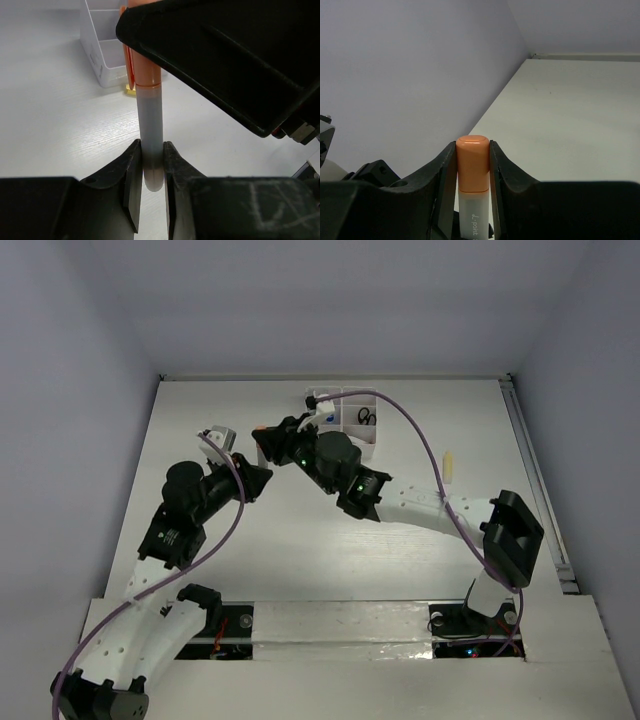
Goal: Sort the stationery into containers
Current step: Close the pen cap on the pen.
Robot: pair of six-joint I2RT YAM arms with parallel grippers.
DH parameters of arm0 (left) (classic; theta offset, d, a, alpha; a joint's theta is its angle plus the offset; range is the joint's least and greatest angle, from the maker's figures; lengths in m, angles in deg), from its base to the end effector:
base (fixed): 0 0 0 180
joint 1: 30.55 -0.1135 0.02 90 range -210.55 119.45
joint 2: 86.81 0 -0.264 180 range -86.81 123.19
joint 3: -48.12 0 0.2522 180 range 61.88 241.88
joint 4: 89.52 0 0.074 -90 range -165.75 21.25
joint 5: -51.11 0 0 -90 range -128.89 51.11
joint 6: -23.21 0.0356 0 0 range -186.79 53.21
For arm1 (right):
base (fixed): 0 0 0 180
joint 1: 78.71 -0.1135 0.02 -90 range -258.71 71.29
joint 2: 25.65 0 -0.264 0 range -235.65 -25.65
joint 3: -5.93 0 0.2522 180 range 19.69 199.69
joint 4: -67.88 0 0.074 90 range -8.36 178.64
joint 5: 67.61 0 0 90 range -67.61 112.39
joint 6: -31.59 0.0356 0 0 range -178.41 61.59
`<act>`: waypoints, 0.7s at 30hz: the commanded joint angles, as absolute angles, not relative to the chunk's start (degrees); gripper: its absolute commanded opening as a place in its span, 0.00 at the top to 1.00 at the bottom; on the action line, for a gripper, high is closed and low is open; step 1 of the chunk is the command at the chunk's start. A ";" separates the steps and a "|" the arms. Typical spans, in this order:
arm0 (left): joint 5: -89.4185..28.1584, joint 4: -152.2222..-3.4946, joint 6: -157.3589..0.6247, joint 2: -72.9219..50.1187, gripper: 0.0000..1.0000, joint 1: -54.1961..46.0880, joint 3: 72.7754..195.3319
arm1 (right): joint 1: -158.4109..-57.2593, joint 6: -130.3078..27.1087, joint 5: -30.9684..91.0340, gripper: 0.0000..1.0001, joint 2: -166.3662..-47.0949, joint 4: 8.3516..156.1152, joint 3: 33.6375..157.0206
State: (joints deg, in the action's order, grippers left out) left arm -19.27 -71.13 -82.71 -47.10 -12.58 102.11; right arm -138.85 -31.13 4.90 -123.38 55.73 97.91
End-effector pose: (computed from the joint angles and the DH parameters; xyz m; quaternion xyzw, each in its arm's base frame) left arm 0.1567 -0.0634 0.3367 0.1290 0.7191 -0.3150 0.6058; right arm 0.2153 0.3535 0.3619 -0.0776 0.6639 0.4359 0.6026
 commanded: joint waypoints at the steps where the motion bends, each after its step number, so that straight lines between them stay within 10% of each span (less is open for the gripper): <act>1: -20.35 -75.05 -82.96 -48.57 1.00 -13.41 102.23 | -139.97 -29.24 7.36 1.00 -121.63 55.54 94.32; 21: -20.87 -75.32 -82.78 -48.75 1.00 -15.00 102.75 | -144.71 -18.70 21.42 1.00 -122.50 51.67 73.76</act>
State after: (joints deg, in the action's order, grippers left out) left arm -12.89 -58.94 -82.47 -47.63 -12.58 100.67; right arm -139.11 -20.07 11.12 -120.08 42.50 79.13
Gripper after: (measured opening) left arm 0.146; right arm 0.329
